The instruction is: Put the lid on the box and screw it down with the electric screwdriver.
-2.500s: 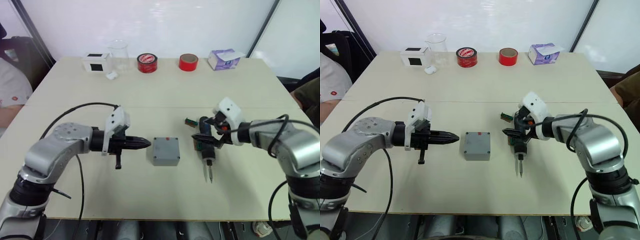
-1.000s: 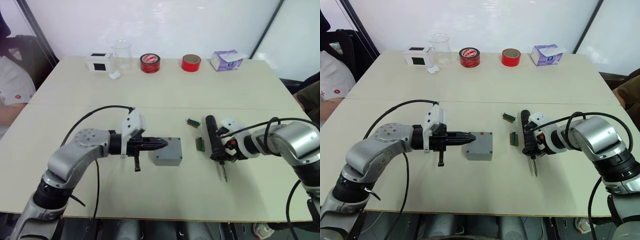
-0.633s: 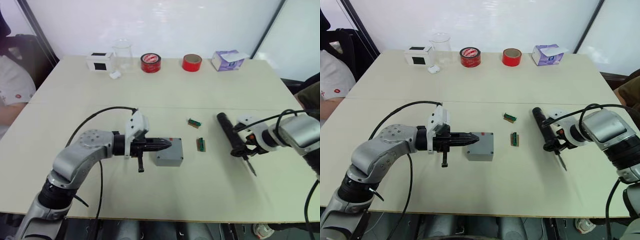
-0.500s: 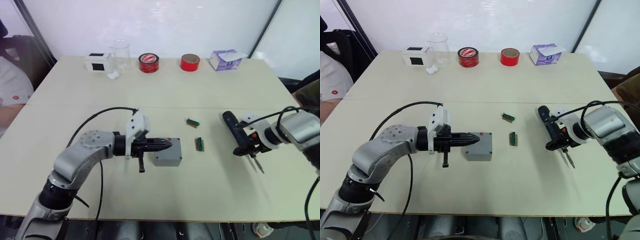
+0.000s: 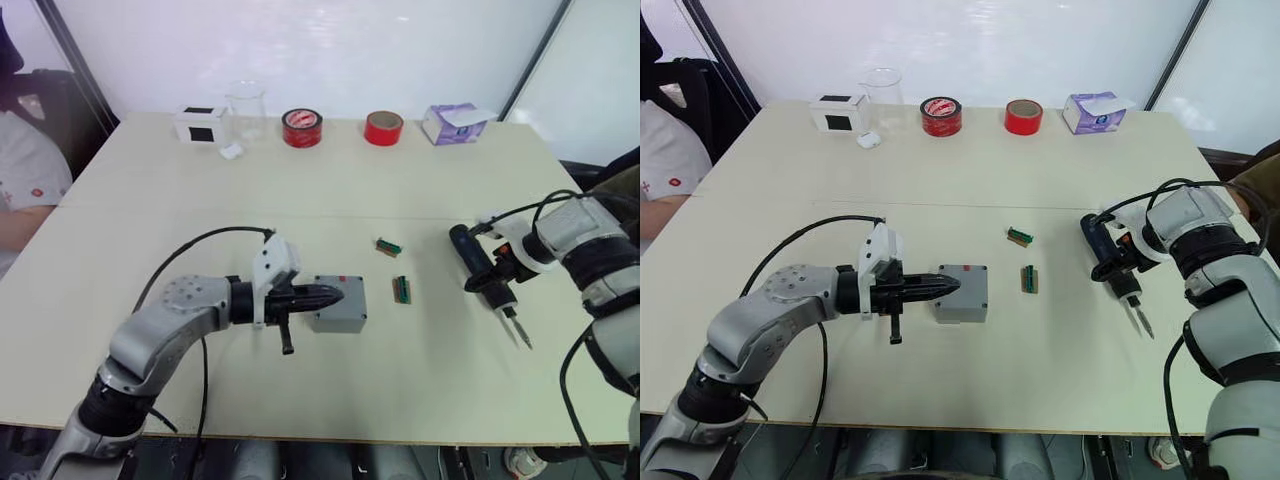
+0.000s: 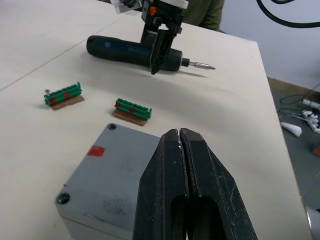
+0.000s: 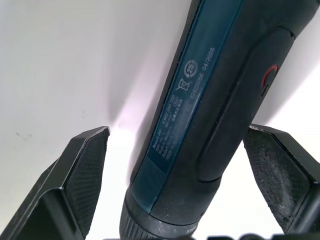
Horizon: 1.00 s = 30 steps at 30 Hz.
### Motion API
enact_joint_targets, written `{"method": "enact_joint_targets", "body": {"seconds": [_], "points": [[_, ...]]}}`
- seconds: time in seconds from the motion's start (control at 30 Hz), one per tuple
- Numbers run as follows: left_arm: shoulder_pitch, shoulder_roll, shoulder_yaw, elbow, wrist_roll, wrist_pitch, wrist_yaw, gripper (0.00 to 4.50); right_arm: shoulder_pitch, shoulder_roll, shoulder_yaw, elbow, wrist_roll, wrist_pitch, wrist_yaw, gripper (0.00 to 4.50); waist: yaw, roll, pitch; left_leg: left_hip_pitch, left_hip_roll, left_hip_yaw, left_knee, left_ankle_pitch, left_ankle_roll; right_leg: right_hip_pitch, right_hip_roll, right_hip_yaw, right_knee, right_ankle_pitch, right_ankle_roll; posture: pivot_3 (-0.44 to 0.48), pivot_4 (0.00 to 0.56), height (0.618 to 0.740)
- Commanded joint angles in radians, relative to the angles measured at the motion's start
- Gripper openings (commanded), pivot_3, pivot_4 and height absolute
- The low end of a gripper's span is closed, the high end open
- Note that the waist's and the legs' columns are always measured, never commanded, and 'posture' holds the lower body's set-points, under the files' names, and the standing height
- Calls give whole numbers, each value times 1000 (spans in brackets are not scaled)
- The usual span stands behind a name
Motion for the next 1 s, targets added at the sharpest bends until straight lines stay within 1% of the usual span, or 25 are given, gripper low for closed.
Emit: {"method": "enact_joint_targets", "body": {"seconds": [0.03,0.13,0.2,0.23,0.33,0.4,0.5,0.57,0.6,0.67,0.73,0.77,0.83,0.87,0.93,0.97,1.0], "points": [[4,6,18,-51,-1,-3,20,0,23,27,32,59,-79,-16,44,3323,1,0,0,0,-1,0,0,0,0,0,-1,0,0,0,0,0,150,740],[15,14,25,-57,-4,-3,25,0,40,18,43,31,-124,-31,94,2393,1,0,0,0,-1,-2,0,0,0,0,-1,0,0,0,0,0,150,740],[21,18,28,-59,-8,-4,28,0,58,6,44,0,-144,-25,128,1999,1,0,0,0,-1,-3,0,0,0,0,-1,0,0,0,1,0,150,740],[19,18,29,-57,-8,-4,31,0,66,5,37,-8,-151,-23,135,1897,2,0,0,0,-1,-3,0,0,0,0,-1,-1,0,1,1,0,150,740],[1,23,33,-29,-4,-14,21,0,65,17,-15,-3,-162,-24,110,1829,7,0,0,-1,-1,-3,0,0,0,1,-1,-2,0,0,1,0,150,740],[-14,29,39,-3,-1,-23,5,0,36,29,-72,18,-155,-16,82,1829,5,0,0,-1,-1,-3,0,0,0,1,-1,-2,0,0,0,0,150,740],[-49,41,58,51,-10,-34,-28,0,-21,21,-180,7,-135,-6,30,1829,-2,1,0,0,-1,-3,0,0,0,1,-1,-2,0,0,0,0,150,740],[-76,52,70,89,-14,-39,-57,0,-57,1,-269,-37,-97,29,17,1829,-4,6,3,-1,-2,-3,0,0,0,0,-1,-2,0,0,0,0,150,740],[-87,59,76,107,-15,-41,-74,0,-60,-16,-312,-86,-73,40,20,1829,-5,8,5,-2,-2,-3,0,0,0,-2,-1,-1,1,0,1,0,150,740],[-115,70,80,139,-18,-38,-100,0,-27,-52,-448,-235,10,48,17,1829,-5,17,10,-3,-2,-2,-1,0,-1,-5,-1,1,2,2,3,0,150,740],[-132,87,85,175,-19,-41,-136,0,60,-51,-639,-469,126,105,-8,1829,-2,19,11,-4,-2,-1,-2,1,-1,-9,0,1,5,2,4,0,150,740],[-143,94,80,188,-20,-35,-153,0,119,3,-799,-633,196,150,-52,1829,-1,19,11,-4,-2,-1,-3,1,-1,-10,0,1,7,1,6,0,150,740],[-155,107,78,210,-20,-34,-184,0,191,106,-999,-862,284,240,-144,1829,-2,19,11,-5,-1,-2,-5,1,-1,-11,1,-1,8,-1,8,0,150,740],[-164,106,72,217,-18,-30,-191,0,215,177,-1090,-964,316,286,-198,1829,-1,19,11,-5,-1,-2,-6,1,-2,-12,2,-1,8,-2,8,0,150,740],[-179,109,66,241,-13,-30,-214,0,251,335,-1205,-1137,367,305,-321,1829,1,18,11,-5,-1,-2,-8,3,-6,-13,2,-1,11,-2,8,0,150,740],[-189,105,54,250,-5,-28,-221,0,279,426,-1251,-1229,396,295,-379,1829,2,18,11,-5,-1,-2,-8,4,-8,-13,1,-1,11,-2,8,0,150,740],[-193,107,50,259,0,-30,-231,0,298,490,-1272,-1293,418,288,-426,1829,2,18,11,-5,-1,-2,-8,5,-9,-13,0,0,12,-2,8,0,150,740]]}}
